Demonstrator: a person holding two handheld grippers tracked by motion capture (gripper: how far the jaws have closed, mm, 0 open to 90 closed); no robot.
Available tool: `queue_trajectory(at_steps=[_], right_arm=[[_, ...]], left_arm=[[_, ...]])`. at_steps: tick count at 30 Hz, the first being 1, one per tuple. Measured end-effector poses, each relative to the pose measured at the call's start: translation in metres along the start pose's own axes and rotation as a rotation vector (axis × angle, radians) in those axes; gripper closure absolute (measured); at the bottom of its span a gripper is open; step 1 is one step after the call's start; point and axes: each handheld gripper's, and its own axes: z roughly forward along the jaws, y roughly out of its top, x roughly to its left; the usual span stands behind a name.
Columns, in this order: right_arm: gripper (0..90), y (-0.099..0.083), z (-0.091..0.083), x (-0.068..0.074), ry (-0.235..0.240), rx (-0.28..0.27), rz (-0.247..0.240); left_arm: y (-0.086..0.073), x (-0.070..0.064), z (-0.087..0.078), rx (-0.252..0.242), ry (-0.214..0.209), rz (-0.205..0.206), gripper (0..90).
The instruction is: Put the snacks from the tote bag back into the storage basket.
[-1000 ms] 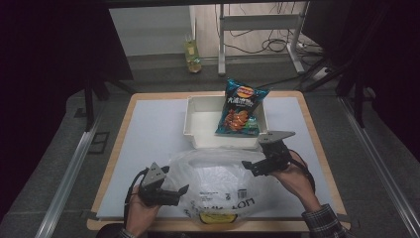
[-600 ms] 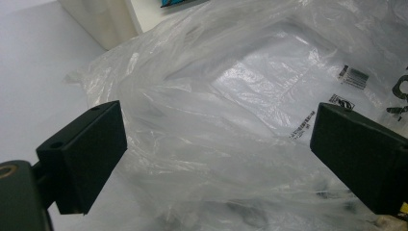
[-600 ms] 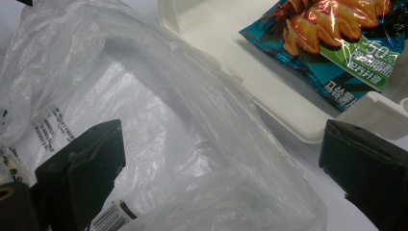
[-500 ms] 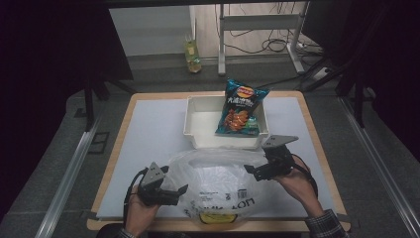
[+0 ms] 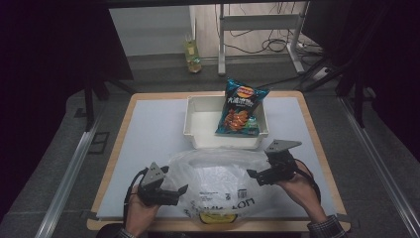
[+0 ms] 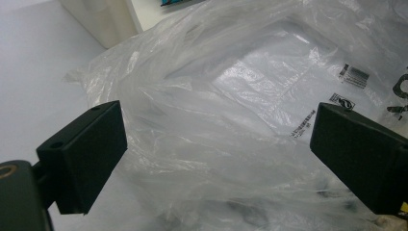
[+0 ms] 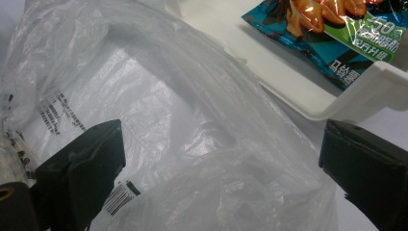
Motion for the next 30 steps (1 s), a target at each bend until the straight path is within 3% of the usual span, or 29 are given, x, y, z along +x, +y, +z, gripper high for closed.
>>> queue_trajectory(at_steps=[11, 30], right_arm=[[2.4, -0.009, -0.006, 0.005, 0.001, -0.005, 0.002], [0.6, -0.024, -0.021, 0.011, -0.024, -0.002, 0.016]], left_arm=[[0.0, 0.002, 0.0, 0.0, -0.027, -0.034, 4.1], [0.001, -0.001, -0.001, 0.025, -0.023, -0.009, 2.9]])
